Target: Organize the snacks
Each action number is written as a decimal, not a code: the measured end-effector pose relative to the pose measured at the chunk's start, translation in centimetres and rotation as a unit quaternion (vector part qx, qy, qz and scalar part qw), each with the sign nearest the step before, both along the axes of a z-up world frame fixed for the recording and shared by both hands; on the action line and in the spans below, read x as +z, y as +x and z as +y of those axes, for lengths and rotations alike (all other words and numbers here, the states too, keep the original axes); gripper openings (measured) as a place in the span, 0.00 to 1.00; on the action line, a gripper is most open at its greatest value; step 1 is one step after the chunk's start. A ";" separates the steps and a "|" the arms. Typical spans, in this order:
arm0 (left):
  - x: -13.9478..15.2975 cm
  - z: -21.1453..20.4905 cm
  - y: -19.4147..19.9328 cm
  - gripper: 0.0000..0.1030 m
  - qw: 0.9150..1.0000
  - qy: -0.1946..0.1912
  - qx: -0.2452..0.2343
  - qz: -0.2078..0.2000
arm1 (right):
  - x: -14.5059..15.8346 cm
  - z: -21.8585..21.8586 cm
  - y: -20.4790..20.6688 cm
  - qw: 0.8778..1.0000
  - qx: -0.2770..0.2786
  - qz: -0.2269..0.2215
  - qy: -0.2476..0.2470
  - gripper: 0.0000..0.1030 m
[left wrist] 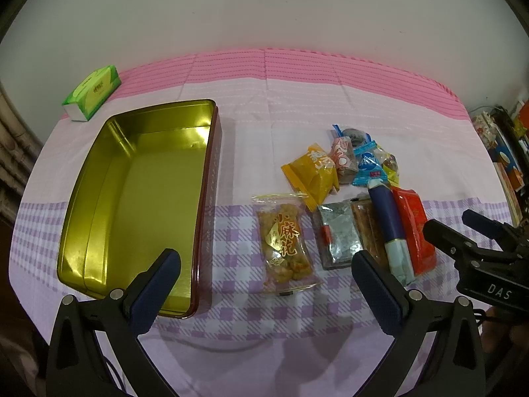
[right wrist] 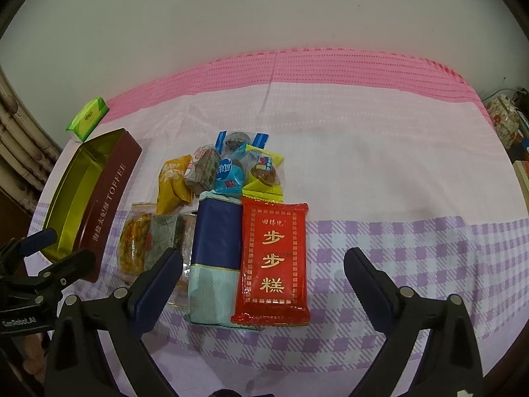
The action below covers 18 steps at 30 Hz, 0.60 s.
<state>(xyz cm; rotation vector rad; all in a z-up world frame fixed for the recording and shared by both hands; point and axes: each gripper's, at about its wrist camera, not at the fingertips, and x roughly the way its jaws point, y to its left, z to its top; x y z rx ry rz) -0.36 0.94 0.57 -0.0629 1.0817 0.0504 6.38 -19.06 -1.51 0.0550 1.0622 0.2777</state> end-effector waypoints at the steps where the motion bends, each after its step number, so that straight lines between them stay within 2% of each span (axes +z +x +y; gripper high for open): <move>1: 0.0 0.0 0.0 1.00 1.000 0.000 0.000 0.000 | -0.1 0.0 0.1 1.000 0.000 0.001 -0.001 0.94; 7: 0.3 0.1 -0.2 0.99 1.000 -0.005 0.003 -0.003 | -1.0 -0.1 0.5 1.000 -0.001 0.011 -0.006 0.93; 10: 0.2 0.2 0.0 0.98 1.000 -0.007 0.004 0.000 | -1.8 -0.3 0.9 1.000 -0.003 0.022 -0.009 0.87; 14: 0.0 0.2 0.3 0.89 1.000 -0.009 -0.001 0.003 | -2.7 -0.6 1.3 0.999 -0.007 0.035 -0.009 0.80; 18: 0.0 0.1 0.4 0.88 1.000 -0.008 -0.004 0.005 | -3.6 -0.7 1.8 0.999 -0.005 0.041 -0.017 0.76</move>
